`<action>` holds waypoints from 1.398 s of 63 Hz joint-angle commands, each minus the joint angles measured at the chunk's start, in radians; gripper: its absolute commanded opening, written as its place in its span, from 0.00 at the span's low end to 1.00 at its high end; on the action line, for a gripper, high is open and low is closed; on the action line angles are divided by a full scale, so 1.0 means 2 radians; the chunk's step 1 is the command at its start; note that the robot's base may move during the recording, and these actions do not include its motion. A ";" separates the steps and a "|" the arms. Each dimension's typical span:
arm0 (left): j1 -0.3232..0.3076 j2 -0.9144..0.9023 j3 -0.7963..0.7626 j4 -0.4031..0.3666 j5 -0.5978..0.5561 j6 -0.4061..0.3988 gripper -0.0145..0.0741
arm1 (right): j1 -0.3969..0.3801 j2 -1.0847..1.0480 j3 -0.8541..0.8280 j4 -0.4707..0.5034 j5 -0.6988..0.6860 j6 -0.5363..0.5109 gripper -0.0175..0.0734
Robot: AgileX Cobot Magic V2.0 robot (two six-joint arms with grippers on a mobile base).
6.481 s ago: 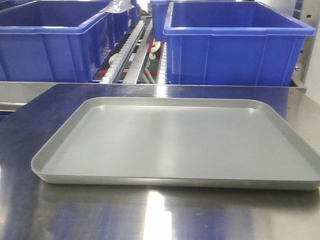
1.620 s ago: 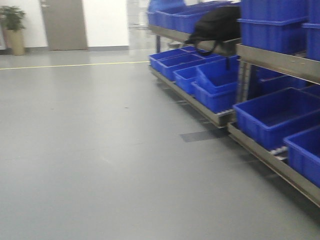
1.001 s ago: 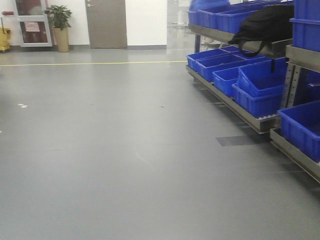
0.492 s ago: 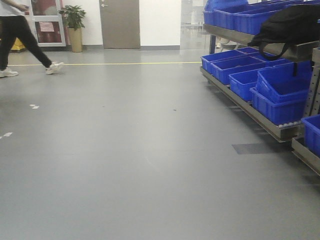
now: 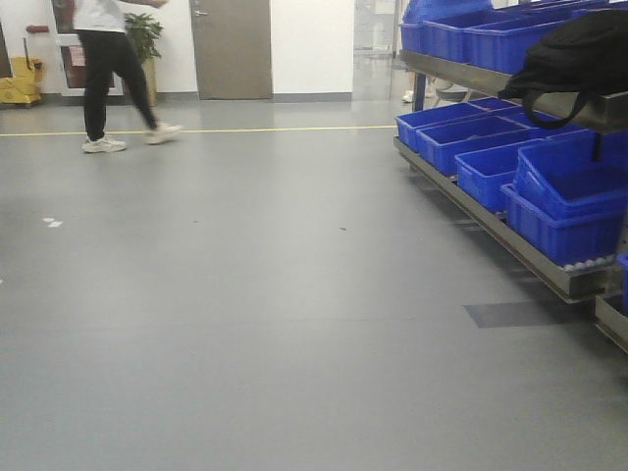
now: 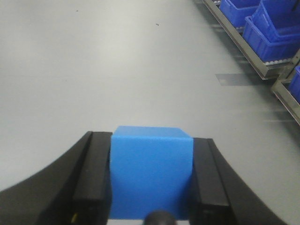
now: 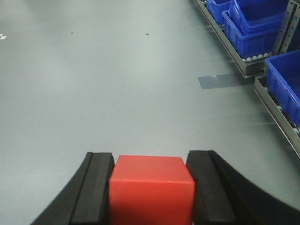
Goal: Sort and place red and blue blocks on shelf
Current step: 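Drive the base across the floor carrying both cubes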
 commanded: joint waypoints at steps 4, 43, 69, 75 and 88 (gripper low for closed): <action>0.002 0.001 -0.014 0.000 -0.040 -0.004 0.30 | -0.002 0.001 -0.014 -0.009 -0.041 -0.003 0.25; 0.002 0.001 -0.014 0.000 -0.040 -0.004 0.30 | -0.002 0.001 -0.014 -0.009 -0.041 -0.003 0.25; 0.002 0.001 -0.014 0.000 -0.040 -0.004 0.30 | -0.002 0.001 -0.014 -0.009 -0.041 -0.003 0.25; 0.002 0.001 -0.014 0.000 -0.040 -0.004 0.30 | -0.002 0.001 -0.014 -0.009 -0.041 -0.003 0.25; 0.002 0.001 -0.014 0.000 -0.040 -0.004 0.30 | -0.002 0.001 -0.014 -0.009 -0.041 -0.003 0.25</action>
